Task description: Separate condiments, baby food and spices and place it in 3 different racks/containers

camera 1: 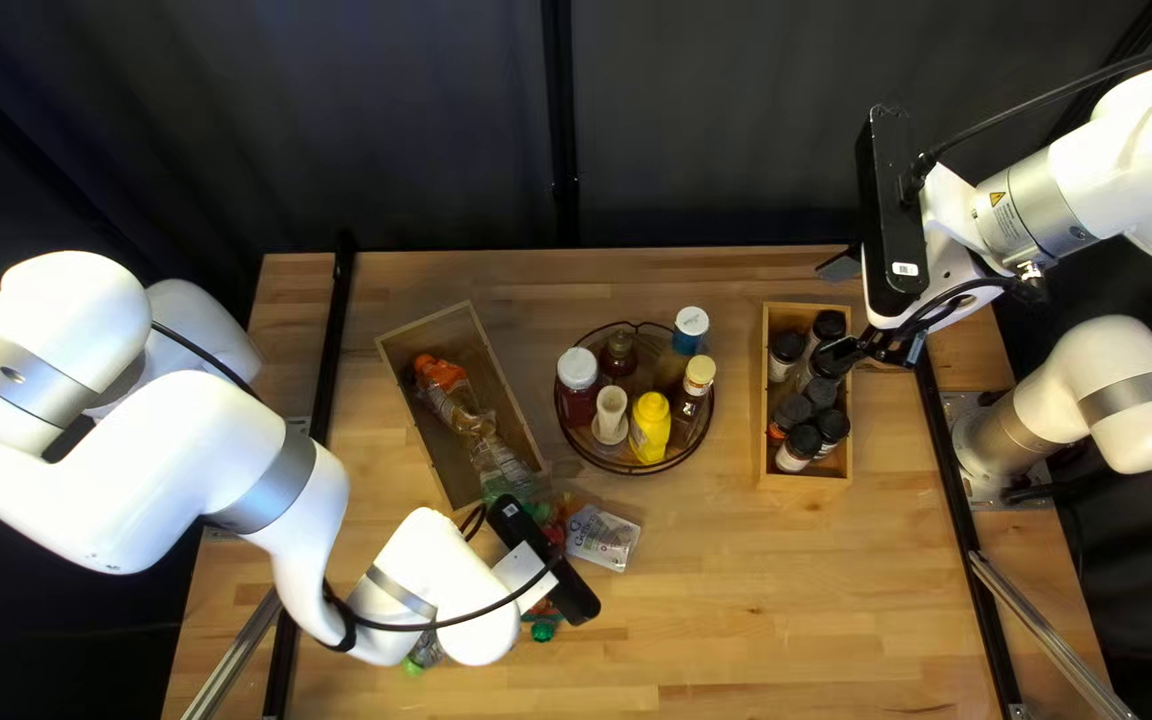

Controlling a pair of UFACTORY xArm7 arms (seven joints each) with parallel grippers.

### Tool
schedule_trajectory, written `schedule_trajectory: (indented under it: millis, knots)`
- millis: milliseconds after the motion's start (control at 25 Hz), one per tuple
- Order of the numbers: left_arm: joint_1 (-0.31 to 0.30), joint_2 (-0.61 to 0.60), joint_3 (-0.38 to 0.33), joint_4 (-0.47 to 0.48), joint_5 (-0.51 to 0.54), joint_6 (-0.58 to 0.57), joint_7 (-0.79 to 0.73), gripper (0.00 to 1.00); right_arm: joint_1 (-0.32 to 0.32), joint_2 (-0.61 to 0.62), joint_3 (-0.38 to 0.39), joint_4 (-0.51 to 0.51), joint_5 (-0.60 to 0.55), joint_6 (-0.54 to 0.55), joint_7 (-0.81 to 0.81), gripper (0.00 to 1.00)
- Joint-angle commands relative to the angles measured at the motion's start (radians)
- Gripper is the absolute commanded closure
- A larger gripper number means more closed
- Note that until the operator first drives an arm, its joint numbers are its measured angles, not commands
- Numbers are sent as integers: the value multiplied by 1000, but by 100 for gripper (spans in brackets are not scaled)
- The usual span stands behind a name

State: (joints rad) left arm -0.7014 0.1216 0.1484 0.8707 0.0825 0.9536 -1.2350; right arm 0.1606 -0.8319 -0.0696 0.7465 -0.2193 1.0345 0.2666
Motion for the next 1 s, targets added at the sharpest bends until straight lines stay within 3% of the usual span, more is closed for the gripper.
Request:
schedule_trajectory:
  millis: [40, 360, 720, 840, 1000]
  knots:
    - [42, -162, 47, 9, 63, 130, 113, 100, 0, 0, 0, 0, 0, 0, 0, 0]
    - [214, -496, 203, -209, 255, 145, 268, 100, 0, 0, 0, 0, 0, 0, 0, 0]
    - [401, -617, 376, -367, 428, 1, 382, 100, 0, 0, 0, 0, 0, 0, 0, 0]
    - [452, -641, 384, -421, 475, -57, 328, 100, 0, 0, 0, 0, 0, 0, 0, 0]
    - [477, -633, 350, -450, 512, -96, 214, 96, 0, 0, 0, 0, 0, 0, 0, 0]
